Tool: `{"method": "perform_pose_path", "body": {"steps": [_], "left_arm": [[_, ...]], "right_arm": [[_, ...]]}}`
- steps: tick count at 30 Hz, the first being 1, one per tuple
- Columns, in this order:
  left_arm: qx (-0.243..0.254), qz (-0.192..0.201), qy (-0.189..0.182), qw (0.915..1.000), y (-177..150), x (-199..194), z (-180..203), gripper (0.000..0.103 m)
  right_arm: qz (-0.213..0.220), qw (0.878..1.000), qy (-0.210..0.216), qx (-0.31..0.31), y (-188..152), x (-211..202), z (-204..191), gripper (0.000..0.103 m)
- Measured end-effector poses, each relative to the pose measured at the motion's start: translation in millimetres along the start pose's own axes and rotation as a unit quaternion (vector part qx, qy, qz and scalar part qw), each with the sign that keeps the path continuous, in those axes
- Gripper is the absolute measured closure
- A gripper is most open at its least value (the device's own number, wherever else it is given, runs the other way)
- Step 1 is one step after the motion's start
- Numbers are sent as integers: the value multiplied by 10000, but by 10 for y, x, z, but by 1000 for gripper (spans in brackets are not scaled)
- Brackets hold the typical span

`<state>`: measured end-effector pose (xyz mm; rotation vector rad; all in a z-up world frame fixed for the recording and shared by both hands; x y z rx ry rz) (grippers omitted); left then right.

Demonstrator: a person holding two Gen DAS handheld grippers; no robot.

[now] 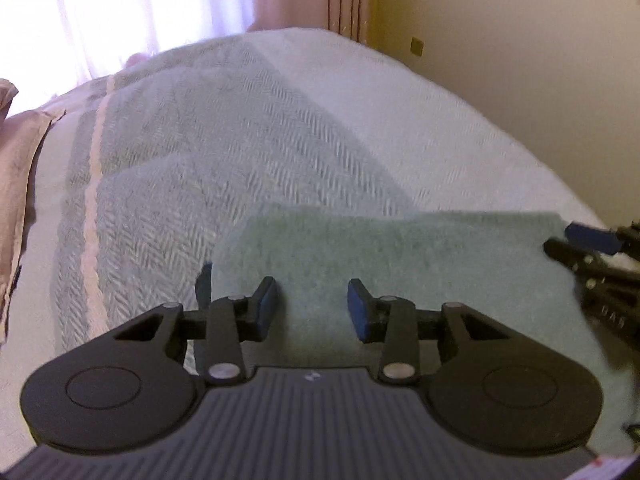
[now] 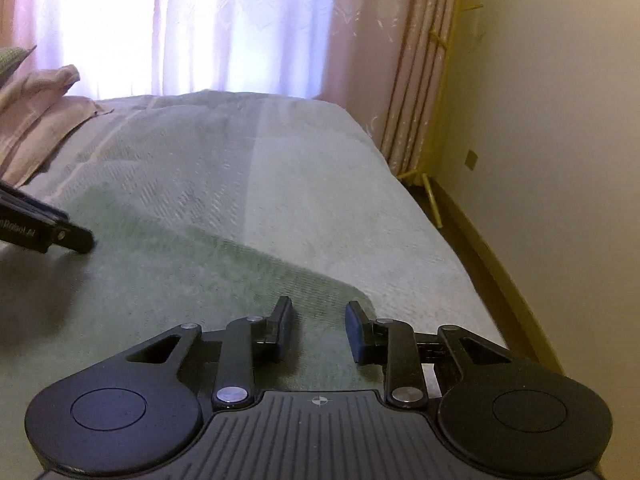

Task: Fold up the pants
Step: 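Lower the folded sweatpants onto the dark green towel with both grippers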

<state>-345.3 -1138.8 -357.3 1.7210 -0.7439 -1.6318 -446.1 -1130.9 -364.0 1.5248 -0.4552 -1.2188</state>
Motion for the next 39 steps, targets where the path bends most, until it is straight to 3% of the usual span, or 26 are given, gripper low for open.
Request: {"method": "perform_pose_path", "body": {"steps": [7, 11, 13, 15, 17, 19, 21, 22, 24, 26, 33, 35, 37, 39], "left_arm": [[7, 26, 134, 9999, -31, -70, 27, 69], [87, -17, 174, 9998, 21, -128, 28, 69], [109, 4, 157, 9998, 17, -265, 27, 70], [122, 120, 21, 9999, 1, -474, 41, 70], [124, 231, -94, 9996, -51, -674, 52, 70], [170, 221, -160, 9995, -161, -743, 74, 70], [207, -72, -62, 9997, -339, -615, 61, 74], [252, -111, -16, 9996, -402, -563, 59, 74], [307, -86, 106, 9994, -427, -564, 43, 74], [59, -88, 75, 9999, -395, -672, 29, 75], [-120, 83, 3, 9999, -395, -1226, 149, 75], [-121, 33, 26, 9999, -488, -1283, 197, 75], [-96, -125, 110, 9998, -642, -1221, 214, 75], [-88, -112, 196, 9997, -731, -1148, 218, 73]], "right_arm": [[-26, 9997, 76, 217, -49, -22, 63, 77], [-102, 9995, 9, 304, 139, -142, 134, 77], [-28, 9987, -253, 444, 265, -355, 203, 77], [180, 9984, -104, 533, 314, -689, 202, 77], [220, 9990, 163, 353, 241, -912, 116, 77], [-96, 9994, 340, 62, 7, -899, 25, 78], [-311, 9989, 291, -170, -226, -756, 34, 78], [-381, 9988, 257, -146, -288, -688, 77, 78], [-566, 9966, 322, 510, -280, -629, 206, 77], [-734, 9939, 330, 755, -209, -696, 275, 77], [-224, 9961, 589, 612, -40, -1550, 107, 77], [-274, 9969, 559, 483, -140, -1606, 46, 77], [-610, 9968, 433, 285, -388, -1493, 1, 77], [-516, 9973, 402, 342, -505, -1417, 19, 77]]}}
Point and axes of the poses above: each gripper's, at about its wrist camera, not at the fingertips, and x roughly the way its jaws point, z to its right, y to its top, the point moved 10 cm from there along x, roughly the way its jaws point, and after that the axes turned 11 degrees about z, right-handed, at the moved point
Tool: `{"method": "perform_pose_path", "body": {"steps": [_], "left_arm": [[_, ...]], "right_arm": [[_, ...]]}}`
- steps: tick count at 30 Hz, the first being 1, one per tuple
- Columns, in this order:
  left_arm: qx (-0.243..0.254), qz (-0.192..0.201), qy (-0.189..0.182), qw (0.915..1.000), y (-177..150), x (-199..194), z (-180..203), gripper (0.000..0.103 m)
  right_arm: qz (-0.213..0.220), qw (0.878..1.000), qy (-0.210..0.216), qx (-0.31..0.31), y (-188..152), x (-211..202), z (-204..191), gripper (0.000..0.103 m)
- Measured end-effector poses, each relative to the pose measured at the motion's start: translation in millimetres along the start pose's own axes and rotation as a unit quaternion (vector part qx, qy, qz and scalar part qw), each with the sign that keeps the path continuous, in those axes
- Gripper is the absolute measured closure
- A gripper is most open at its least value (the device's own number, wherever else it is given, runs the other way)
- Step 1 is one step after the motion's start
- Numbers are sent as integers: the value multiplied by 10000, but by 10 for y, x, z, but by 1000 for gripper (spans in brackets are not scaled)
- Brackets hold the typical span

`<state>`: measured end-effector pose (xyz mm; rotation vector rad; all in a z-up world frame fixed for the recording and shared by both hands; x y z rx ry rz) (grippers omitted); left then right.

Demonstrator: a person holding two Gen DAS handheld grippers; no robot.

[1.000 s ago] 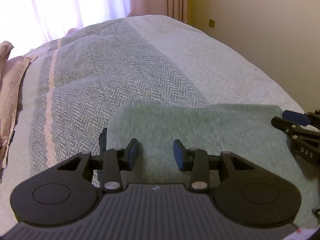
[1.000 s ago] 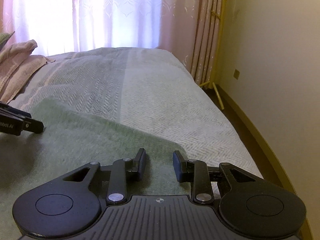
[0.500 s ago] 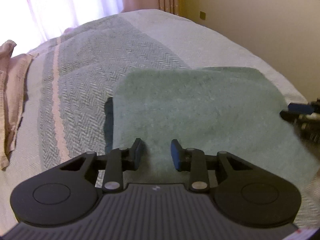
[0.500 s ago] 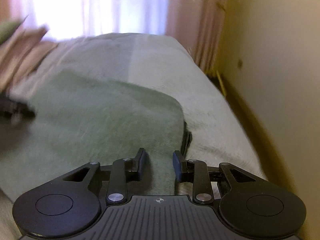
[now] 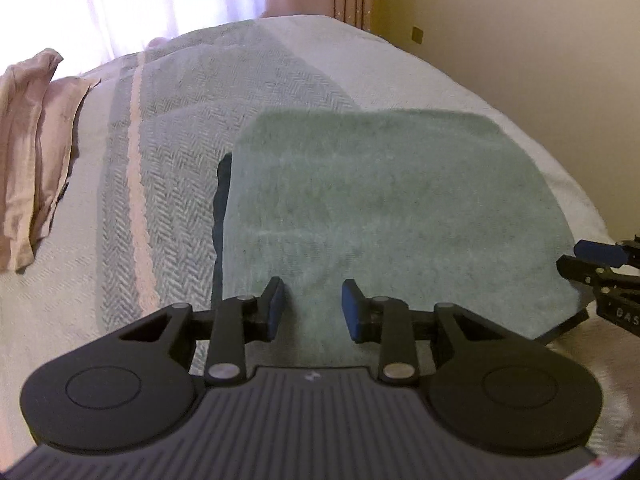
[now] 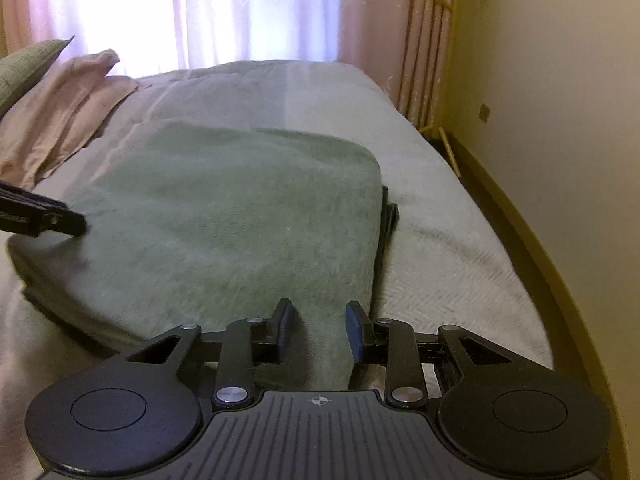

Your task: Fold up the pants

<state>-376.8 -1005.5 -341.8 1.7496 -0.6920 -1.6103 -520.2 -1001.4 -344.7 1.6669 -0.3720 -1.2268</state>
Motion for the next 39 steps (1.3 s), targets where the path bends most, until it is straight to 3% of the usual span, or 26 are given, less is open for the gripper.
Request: {"method": "perform_pose_path", "body": {"steps": [5, 8, 11, 13, 15, 18, 19, 22, 26, 34, 39], "left_arm": [[-120, 41, 179, 9998, 16, -163, -10, 74], [-122, 43, 265, 9996, -10, -373, -6, 71], [-152, -97, 477, 9987, -54, -529, -23, 70], [-270, -144, 568, 9979, -53, -718, -34, 68], [-388, -146, 622, 9972, -29, -1004, -27, 60], [-560, -162, 610, 9964, 15, -1478, 14, 49], [-631, -155, 597, 9961, 25, -1664, 39, 43], [-707, -116, 575, 9958, 46, -2153, 91, 39], [-760, 14, 576, 9954, 8, -2757, 89, 20], [-356, 389, 433, 9977, -179, -3870, -15, 9], [-288, 578, 274, 9975, -286, -4514, -110, 7]], "right_arm": [[-124, 9997, -130, 168, 92, -152, 58, 77], [-95, 9992, 30, 389, 54, -364, 30, 77], [-461, 9971, -21, 605, -96, -310, 9, 77], [-432, 9955, -20, 848, -9, -492, -32, 77], [-305, 9937, 66, 1077, 131, -754, -102, 73], [-315, 9900, 194, 1364, 318, -1214, -255, 48], [-275, 9892, 235, 1423, 374, -1416, -319, 45], [-265, 9882, 279, 1481, 479, -1887, -485, 42], [-362, 9906, 331, 1277, 497, -2376, -725, 41], [-1, 9973, -302, 671, 523, -3333, -1152, 41], [-29, 9933, -297, 1113, 543, -3847, -1426, 41]]}}
Point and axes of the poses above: each gripper's, at about its wrist camera, not at the fingertips, and x roughly the way its jaws point, z to its right, y to its top, the point moved 10 cm from there along x, roughly the way its jaws point, and after that the axes turned 11 degrees about z, right-handed, at the moved point
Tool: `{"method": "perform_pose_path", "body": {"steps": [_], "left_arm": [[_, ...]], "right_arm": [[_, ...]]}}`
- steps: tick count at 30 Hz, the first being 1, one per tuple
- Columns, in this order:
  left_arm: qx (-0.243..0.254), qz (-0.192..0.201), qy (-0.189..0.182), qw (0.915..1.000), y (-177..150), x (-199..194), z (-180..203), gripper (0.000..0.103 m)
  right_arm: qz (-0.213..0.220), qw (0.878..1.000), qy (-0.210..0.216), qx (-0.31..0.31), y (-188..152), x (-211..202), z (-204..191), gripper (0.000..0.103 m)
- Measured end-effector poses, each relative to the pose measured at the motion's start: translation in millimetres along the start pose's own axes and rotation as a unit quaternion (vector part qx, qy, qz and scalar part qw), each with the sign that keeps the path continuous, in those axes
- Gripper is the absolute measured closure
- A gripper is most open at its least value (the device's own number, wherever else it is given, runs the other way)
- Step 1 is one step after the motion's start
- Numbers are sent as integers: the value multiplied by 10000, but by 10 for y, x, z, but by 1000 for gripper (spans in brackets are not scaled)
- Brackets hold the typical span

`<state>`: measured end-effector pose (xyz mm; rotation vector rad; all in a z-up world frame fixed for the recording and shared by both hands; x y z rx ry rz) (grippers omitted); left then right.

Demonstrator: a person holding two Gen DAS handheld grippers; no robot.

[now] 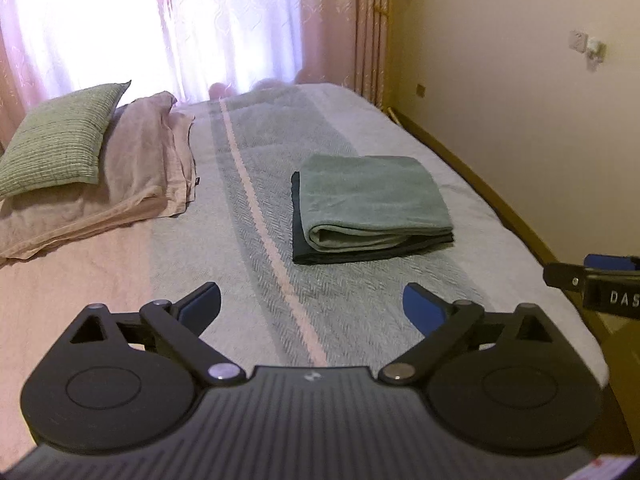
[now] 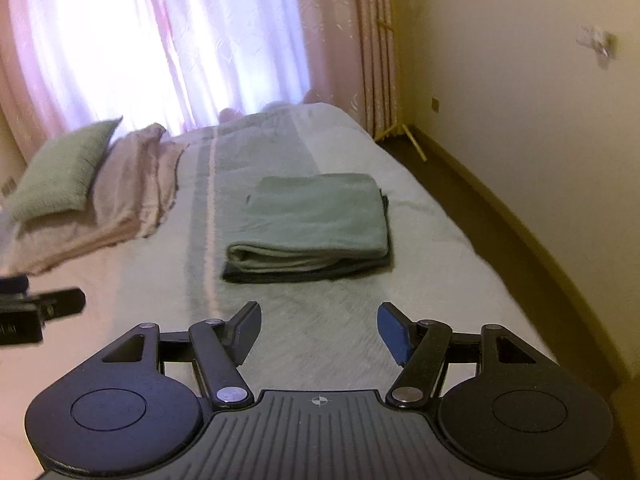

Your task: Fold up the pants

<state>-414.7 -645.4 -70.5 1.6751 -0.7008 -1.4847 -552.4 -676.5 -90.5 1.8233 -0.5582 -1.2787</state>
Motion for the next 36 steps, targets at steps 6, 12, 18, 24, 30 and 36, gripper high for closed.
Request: {"method": "perform_pose_path", "body": {"steps": [6, 12, 18, 24, 30, 36], "left_arm": [[12, 2, -288, 9996, -96, -634, -107, 7], [-50, -165, -570, 9982, -237, -1057, -148, 7], [-36, -152, -542, 9984, -277, -1272, -115, 7], [-78, -124, -515, 9986, -288, -1370, 39, 7], [-54, -177, -464, 9988, -348, -1385, 264, 7], [-79, -232, -385, 9990, -426, -1420, 460, 7]], "right_arm": [[14, 9997, -83, 248, -135, -631, -303, 41], [46, 9995, 38, 297, -281, -1136, -562, 41], [82, 9995, 188, 252, -324, -1416, -696, 41], [136, 9995, 268, 56, -320, -1532, -669, 41], [76, 9994, 345, 8, -359, -1579, -514, 41], [-20, 9990, 456, -32, -441, -1612, -380, 41]]}}
Point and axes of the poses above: each gripper's, at about its wrist camera, not at the fingertips, and x roughly the way its jaws point, z to its right, y to its top, the point moved 10 cm from there along x, roughly the way its jaws point, and after that the axes turned 11 degrees about z, right-handed, at the moved point
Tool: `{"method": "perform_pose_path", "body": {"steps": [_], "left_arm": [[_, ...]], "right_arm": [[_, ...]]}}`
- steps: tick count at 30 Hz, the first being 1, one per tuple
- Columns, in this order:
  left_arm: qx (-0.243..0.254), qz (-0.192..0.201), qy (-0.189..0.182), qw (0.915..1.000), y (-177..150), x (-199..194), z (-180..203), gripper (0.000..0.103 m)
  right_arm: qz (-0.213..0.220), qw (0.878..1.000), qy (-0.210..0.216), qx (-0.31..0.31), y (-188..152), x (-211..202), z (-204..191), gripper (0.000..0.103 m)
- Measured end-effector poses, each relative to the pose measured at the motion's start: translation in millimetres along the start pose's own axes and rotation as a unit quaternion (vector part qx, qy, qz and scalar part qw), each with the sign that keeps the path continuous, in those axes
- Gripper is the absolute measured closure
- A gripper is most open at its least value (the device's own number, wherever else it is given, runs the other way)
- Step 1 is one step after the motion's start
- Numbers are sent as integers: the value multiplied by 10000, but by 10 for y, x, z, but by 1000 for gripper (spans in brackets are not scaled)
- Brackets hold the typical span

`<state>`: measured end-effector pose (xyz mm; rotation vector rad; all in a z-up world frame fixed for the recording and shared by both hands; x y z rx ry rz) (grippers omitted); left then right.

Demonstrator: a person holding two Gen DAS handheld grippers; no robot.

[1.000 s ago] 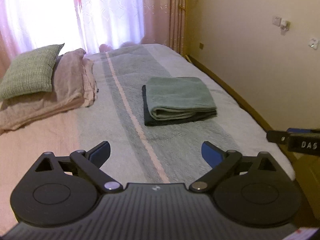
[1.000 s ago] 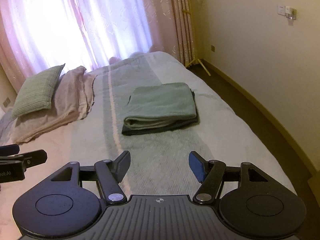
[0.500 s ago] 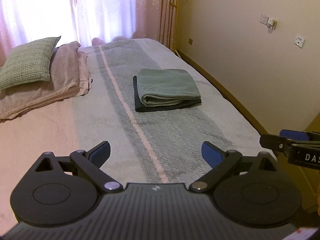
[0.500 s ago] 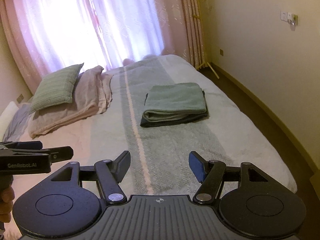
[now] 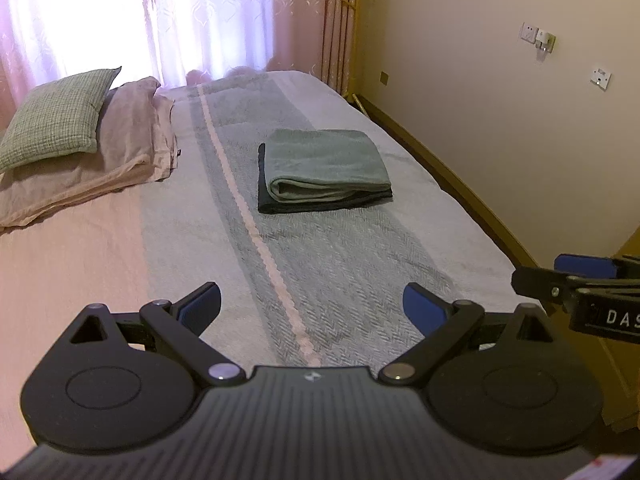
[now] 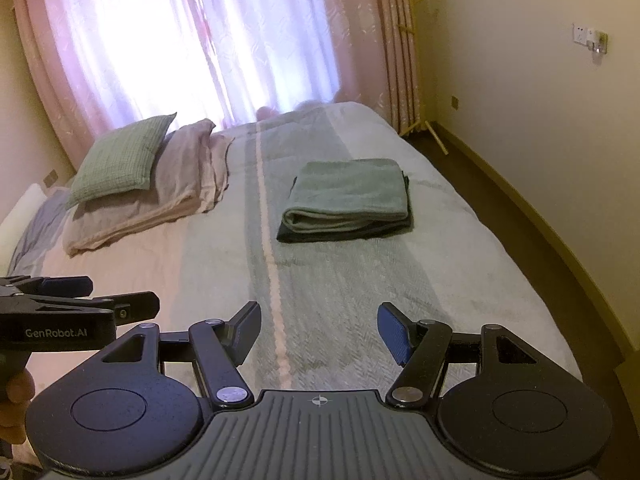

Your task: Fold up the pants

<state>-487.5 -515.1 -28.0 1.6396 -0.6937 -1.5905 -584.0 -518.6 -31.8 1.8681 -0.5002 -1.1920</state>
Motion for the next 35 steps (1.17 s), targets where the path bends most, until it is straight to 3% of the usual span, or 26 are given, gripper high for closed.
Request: {"method": "perform_pose_path", "body": {"steps": [21, 35], "left_arm": [[-156, 8, 357, 9992, -168, -195, 302, 7], [-110, 83, 313, 9994, -127, -144, 532, 7]], "right_arm": [[-167, 9985, 480, -199, -129, -124, 169, 41], [-153, 9986, 494, -131, -91, -132, 347, 41]]}}
Point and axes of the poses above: each gripper's, at about its wrist camera, not at the fingertips, and x roughly the way its jaws point, z to its right, y to its top, the point moved 10 cm from there along x, roughly the way its jaws point, and after that the axes turned 11 degrees about z, right-handed, at the moved point
